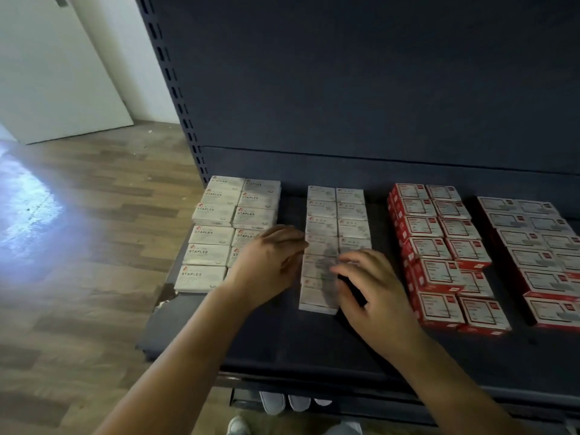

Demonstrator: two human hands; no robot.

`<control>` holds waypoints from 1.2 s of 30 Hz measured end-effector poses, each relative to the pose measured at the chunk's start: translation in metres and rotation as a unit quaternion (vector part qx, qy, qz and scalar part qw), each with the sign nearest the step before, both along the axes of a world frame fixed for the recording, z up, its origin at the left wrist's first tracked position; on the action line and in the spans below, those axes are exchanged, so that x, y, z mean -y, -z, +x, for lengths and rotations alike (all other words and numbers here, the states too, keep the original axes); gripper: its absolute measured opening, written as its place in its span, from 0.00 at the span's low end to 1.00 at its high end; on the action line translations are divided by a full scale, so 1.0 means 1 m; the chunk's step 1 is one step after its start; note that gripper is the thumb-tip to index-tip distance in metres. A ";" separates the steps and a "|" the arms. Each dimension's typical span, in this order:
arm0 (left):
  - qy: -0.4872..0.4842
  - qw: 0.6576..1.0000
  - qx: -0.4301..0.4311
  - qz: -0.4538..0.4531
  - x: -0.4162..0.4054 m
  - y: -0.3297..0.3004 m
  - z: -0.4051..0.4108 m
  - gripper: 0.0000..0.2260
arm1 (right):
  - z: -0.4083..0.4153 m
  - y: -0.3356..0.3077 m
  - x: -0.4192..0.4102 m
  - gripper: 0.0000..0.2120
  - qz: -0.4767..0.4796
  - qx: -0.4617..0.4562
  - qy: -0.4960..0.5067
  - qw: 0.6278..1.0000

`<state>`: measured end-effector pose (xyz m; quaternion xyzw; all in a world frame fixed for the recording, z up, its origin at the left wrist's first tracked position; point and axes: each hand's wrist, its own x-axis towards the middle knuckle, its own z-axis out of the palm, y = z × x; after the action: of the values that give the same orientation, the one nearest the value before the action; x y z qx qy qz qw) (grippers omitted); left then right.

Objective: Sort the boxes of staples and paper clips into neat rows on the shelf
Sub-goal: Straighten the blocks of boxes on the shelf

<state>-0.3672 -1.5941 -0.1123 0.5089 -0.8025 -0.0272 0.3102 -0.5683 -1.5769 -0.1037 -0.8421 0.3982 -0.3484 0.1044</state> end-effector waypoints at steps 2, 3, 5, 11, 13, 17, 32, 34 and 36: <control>-0.028 1.000 -0.001 -0.002 -0.011 0.001 0.030 0.15 | 0.025 0.000 -0.004 0.11 0.019 -0.008 -0.028 0.999; -0.038 0.999 0.001 0.003 -0.017 0.002 0.045 0.15 | 0.037 0.000 -0.006 0.11 0.029 -0.012 -0.038 0.999; -0.055 0.998 0.009 0.027 -0.030 0.002 0.072 0.19 | 0.062 0.001 -0.011 0.13 0.054 -0.019 -0.042 0.997; -0.130 0.971 0.044 0.198 -0.058 0.006 0.129 0.52 | 0.118 0.005 -0.021 0.28 0.204 -0.073 0.020 0.976; -0.149 0.955 0.080 0.242 -0.063 0.009 0.138 0.55 | 0.125 0.005 -0.023 0.33 0.267 -0.090 0.070 0.957; -0.160 0.952 0.132 0.227 -0.070 0.007 0.143 0.47 | 0.135 0.003 -0.026 0.36 0.272 -0.119 0.121 0.947; -0.124 0.960 0.065 0.243 -0.076 0.022 0.130 0.30 | 0.154 0.014 -0.033 0.42 0.365 0.012 0.140 0.920; -0.116 0.959 0.080 0.247 -0.076 0.022 0.132 0.30 | 0.153 0.015 -0.033 0.42 0.368 0.007 0.127 0.921; -0.111 0.958 0.080 0.253 -0.077 0.021 0.134 0.30 | 0.152 0.016 -0.033 0.42 0.368 0.000 0.114 0.923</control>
<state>-0.2332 -1.5168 -0.1331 0.6569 -0.7302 -0.1544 0.1074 -0.4163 -1.5439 -0.1197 -0.6935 0.5917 -0.1866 0.3663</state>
